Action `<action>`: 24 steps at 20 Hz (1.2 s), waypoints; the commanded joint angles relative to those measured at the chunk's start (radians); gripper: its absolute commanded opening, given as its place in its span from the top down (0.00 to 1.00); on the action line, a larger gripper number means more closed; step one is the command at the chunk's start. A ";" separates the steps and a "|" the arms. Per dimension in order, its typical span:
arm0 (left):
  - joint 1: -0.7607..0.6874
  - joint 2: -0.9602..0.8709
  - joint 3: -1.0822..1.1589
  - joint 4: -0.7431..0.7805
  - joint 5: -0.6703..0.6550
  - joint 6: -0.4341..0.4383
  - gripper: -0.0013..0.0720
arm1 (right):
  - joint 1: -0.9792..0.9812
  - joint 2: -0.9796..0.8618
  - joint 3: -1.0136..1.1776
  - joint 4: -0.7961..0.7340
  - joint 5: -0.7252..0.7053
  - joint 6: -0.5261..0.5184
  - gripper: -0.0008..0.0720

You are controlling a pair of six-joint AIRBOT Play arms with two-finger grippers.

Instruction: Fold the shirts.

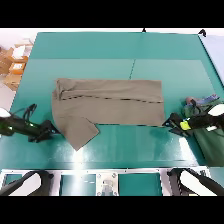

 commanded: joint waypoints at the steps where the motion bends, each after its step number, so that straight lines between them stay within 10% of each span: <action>1: 0.004 0.032 -0.153 -0.132 0.192 -0.002 0.33 | 0.032 0.032 -0.132 0.171 -0.218 -0.027 0.31; 6: 0.003 0.032 -0.251 -0.497 0.351 0.163 0.34 | 0.131 -0.024 -0.136 0.289 -0.407 -0.028 0.31; 9: 0.004 0.032 -0.250 -0.554 0.336 0.226 0.74 | 0.190 -0.048 -0.135 0.337 -0.464 -0.028 0.32; 11: 0.004 0.032 -0.229 -0.564 0.292 0.281 0.95 | 0.196 -0.048 -0.135 0.336 -0.466 -0.031 0.76; 12: 0.004 0.032 -0.208 -0.563 0.275 0.286 0.95 | 0.192 -0.048 -0.135 0.334 -0.464 -0.037 0.96; 24: 0.004 0.332 -0.077 -0.059 -0.028 -0.006 0.95 | 0.024 0.085 -0.100 0.108 -0.092 -0.056 0.96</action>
